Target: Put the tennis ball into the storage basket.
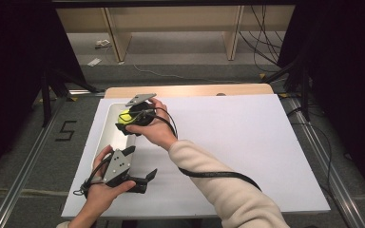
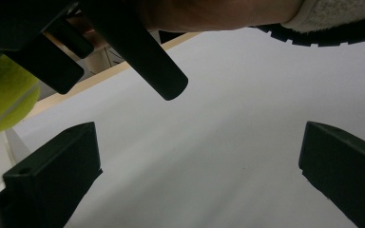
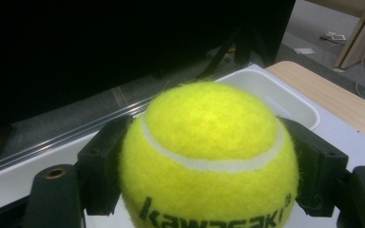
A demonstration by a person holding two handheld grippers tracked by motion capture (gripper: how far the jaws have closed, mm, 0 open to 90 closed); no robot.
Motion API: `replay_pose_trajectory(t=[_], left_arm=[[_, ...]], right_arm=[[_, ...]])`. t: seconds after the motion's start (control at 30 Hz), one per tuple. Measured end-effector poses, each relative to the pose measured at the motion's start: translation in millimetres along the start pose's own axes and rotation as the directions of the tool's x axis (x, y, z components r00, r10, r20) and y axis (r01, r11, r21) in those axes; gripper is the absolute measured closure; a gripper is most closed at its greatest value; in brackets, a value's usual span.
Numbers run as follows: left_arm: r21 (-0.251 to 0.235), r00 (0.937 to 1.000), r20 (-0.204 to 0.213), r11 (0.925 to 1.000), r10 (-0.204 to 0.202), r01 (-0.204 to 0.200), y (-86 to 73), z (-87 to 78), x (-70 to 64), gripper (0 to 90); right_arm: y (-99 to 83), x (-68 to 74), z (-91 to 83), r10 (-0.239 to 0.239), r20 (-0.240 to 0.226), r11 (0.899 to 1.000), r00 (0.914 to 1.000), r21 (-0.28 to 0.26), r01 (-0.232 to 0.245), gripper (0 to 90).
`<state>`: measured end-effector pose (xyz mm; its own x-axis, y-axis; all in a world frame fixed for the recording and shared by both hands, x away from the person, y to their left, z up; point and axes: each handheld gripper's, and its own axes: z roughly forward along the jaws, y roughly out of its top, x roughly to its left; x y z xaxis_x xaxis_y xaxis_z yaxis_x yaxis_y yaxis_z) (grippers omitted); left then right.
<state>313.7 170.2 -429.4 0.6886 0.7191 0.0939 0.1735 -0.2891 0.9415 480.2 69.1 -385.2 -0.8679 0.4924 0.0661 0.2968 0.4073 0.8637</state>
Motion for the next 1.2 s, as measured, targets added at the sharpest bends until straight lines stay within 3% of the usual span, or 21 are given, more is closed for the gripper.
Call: replay_pose_trajectory(t=[1.2], left_arm=[[0.003, 0.9999, 0.008, 1.0, 0.007, -0.008, -0.8, -1.1, 0.5, 0.0]], right_arm=[[4.9, 0.8, 15.2, -0.002, -0.039, 1.0, 0.9993, 0.024, 0.003, 26.3]])
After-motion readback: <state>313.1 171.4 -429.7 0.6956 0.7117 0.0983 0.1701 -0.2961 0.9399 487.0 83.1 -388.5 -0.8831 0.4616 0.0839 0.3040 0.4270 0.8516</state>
